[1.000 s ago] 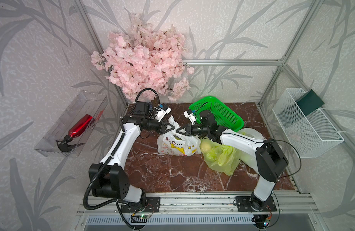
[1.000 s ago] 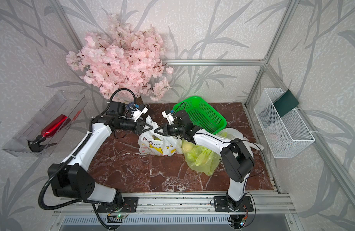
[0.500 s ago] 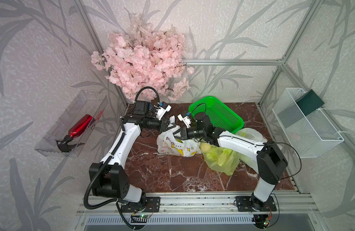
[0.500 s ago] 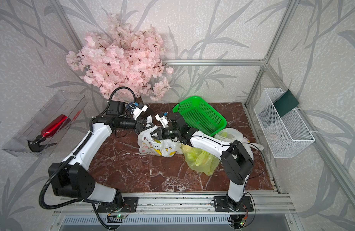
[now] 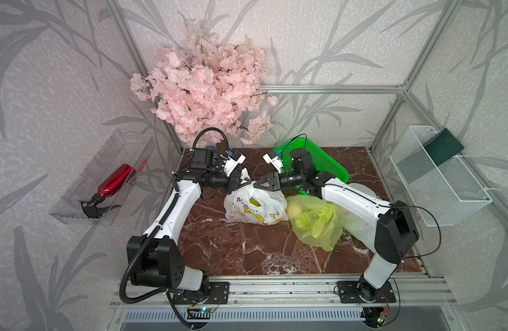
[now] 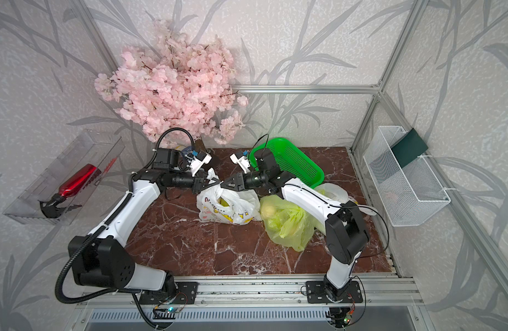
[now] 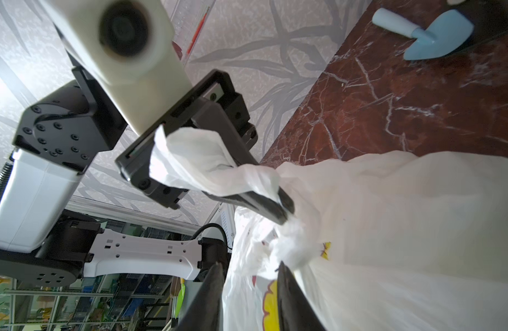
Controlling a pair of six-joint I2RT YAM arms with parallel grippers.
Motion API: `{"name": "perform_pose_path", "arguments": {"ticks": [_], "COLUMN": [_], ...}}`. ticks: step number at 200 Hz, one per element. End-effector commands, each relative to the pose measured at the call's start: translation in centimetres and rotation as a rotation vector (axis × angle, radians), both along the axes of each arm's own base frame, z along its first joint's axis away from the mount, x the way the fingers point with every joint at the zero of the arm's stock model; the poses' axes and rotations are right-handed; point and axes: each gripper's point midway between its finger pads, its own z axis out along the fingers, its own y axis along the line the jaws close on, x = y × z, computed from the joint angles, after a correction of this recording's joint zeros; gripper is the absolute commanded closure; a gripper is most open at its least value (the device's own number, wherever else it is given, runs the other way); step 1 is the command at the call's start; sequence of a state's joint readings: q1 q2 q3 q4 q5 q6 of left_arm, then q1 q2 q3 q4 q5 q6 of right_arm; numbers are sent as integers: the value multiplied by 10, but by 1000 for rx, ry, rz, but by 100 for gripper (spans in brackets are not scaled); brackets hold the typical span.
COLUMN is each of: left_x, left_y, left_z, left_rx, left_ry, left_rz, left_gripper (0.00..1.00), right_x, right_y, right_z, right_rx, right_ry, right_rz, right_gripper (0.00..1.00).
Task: Place the pears into plastic bags & tie knots
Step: Tie the plastic bag at the center of the board.
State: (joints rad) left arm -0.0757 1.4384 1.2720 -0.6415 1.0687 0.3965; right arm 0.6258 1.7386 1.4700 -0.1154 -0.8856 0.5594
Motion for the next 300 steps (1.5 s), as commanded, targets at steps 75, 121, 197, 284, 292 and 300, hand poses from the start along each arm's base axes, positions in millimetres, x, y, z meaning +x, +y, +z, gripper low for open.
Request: {"name": "perform_pose_path", "arguments": {"ticks": [75, 121, 197, 284, 292, 300], "left_x": [-6, -7, -8, -7, -7, -7], "left_y": [-4, -5, -4, -5, -6, -5], "left_z": [25, 27, 23, 27, 27, 27], "left_rx": [-62, -78, -76, -86, -86, -88], "left_ry": [-104, -97, -92, -89, -87, -86], "left_rz": [-54, -53, -47, -46, -46, -46], "left_gripper": [100, 100, 100, 100, 100, 100], "right_x": [-9, 0, 14, 10, 11, 12], "right_y": [8, 29, 8, 19, 22, 25], "right_z": [-22, -25, -12, -27, -31, -34], "right_rx": [-403, -382, -407, -323, -324, -326], "right_ry": [-376, -382, -396, -333, -328, -325], "right_rz": [128, 136, 75, 136, 141, 147], "right_gripper": [32, 36, 35, 31, 31, 32]}}
